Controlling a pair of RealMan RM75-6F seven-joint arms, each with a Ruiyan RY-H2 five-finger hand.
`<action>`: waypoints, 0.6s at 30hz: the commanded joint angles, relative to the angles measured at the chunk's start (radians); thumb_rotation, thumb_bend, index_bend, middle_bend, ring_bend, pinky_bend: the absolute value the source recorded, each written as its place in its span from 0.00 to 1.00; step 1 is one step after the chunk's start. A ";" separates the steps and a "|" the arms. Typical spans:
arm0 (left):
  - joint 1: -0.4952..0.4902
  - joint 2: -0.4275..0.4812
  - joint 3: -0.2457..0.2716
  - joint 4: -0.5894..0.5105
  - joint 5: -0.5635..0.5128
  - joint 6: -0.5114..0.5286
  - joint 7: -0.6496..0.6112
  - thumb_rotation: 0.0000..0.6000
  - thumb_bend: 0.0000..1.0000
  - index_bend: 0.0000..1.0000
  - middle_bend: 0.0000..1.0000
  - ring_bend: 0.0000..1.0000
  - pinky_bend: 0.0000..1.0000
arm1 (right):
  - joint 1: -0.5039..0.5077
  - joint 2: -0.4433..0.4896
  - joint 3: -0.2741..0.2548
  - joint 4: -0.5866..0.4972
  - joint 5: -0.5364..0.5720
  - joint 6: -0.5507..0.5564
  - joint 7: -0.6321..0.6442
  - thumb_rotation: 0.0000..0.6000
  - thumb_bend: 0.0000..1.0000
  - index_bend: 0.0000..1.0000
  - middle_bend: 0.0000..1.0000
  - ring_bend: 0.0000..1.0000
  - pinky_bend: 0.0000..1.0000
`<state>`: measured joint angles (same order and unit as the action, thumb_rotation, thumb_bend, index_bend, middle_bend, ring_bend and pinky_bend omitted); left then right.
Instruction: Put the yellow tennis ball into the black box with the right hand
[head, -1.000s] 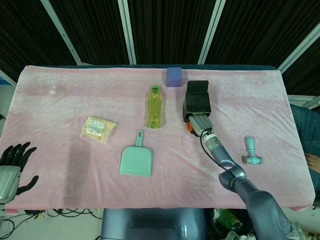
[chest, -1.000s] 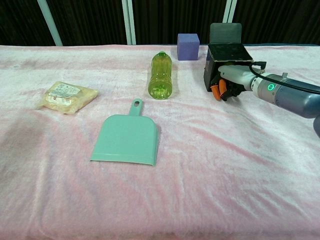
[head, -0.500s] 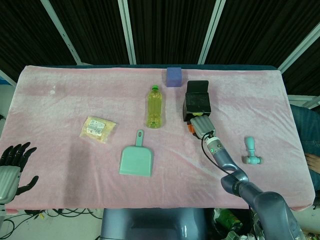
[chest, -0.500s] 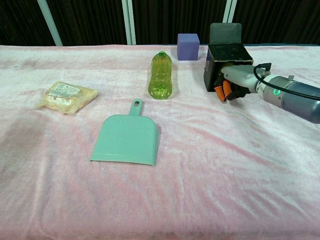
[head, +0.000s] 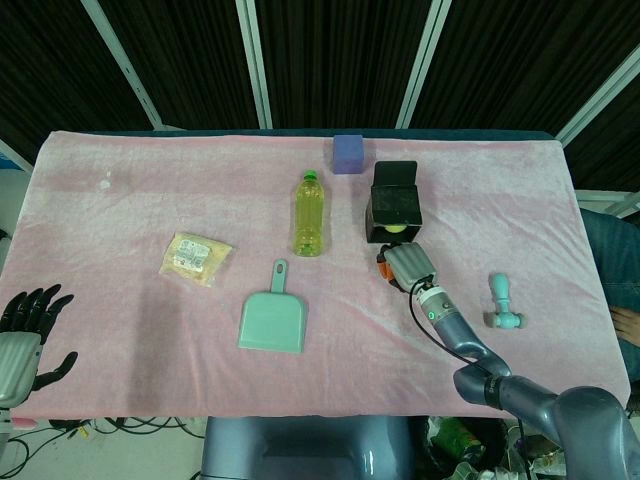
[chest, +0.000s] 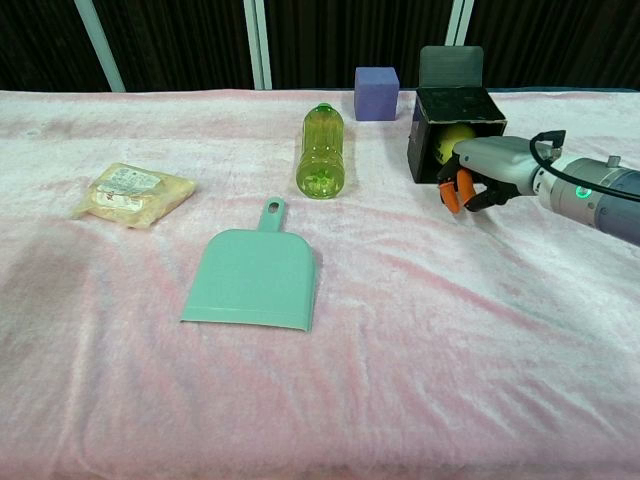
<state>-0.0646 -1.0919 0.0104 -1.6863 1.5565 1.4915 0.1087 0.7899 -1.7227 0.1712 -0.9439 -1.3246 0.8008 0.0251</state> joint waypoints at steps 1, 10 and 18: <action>0.000 0.001 0.000 0.001 0.002 0.002 -0.001 1.00 0.27 0.14 0.05 0.00 0.00 | -0.056 0.145 -0.016 -0.246 0.015 0.034 -0.051 1.00 0.98 0.81 0.37 0.30 0.78; 0.003 0.004 -0.005 0.005 0.009 0.016 -0.009 1.00 0.27 0.14 0.05 0.00 0.00 | -0.182 0.425 -0.053 -0.626 0.014 0.193 -0.165 1.00 0.66 0.42 0.25 0.24 0.64; 0.006 0.014 -0.006 -0.013 0.016 0.026 -0.004 1.00 0.27 0.14 0.04 0.00 0.00 | -0.352 0.623 -0.108 -0.811 -0.022 0.404 -0.174 1.00 0.35 0.15 0.15 0.17 0.39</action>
<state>-0.0595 -1.0804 0.0058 -1.6968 1.5717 1.5156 0.1062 0.5132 -1.1571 0.0936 -1.7131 -1.3167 1.1111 -0.1406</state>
